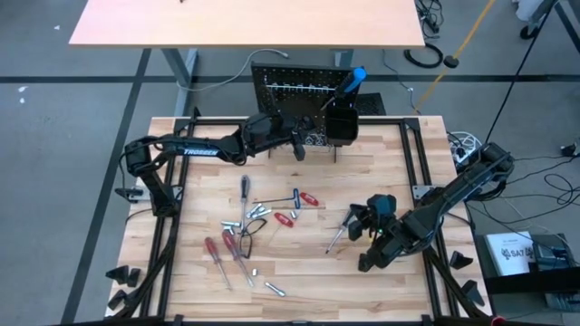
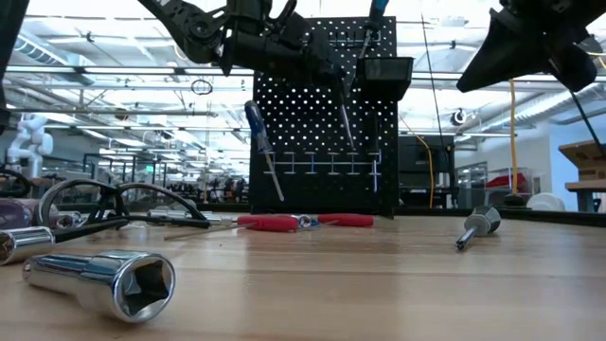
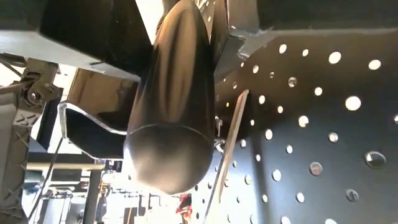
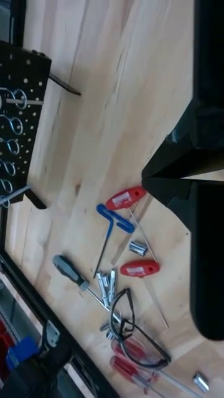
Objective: Hang tools onto peg board
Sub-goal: Hang the hex screwdriver onto the peg board
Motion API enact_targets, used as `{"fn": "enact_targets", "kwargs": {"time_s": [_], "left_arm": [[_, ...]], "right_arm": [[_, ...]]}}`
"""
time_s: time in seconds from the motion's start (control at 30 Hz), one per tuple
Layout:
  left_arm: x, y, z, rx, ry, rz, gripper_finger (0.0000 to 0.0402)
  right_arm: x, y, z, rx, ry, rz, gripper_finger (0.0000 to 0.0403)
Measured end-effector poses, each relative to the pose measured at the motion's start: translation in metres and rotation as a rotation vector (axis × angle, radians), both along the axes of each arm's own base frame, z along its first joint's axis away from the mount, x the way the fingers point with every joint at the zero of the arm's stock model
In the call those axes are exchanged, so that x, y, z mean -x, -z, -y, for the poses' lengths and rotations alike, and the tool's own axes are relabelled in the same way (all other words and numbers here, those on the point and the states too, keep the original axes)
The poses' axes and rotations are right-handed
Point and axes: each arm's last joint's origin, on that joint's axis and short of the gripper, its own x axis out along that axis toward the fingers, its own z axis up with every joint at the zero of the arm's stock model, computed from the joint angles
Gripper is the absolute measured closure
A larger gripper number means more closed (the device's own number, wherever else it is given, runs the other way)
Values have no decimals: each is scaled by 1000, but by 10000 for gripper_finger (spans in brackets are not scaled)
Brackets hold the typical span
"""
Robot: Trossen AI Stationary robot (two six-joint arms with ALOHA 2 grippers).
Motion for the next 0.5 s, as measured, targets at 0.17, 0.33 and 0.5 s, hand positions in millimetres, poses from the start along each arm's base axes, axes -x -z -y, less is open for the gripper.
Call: {"fn": "enact_targets", "kwargs": {"time_s": [0.17,0.33,0.5], "left_arm": [[-2,9,-5,21,-11,-18,270],[-7,23,-12,46,4,-40,270],[-15,24,-18,48,1,-42,270]], "right_arm": [[-2,0,3,4,8,-8,403],[-2,0,4,-6,7,-17,403],[-2,0,4,-9,6,-20,403]]}}
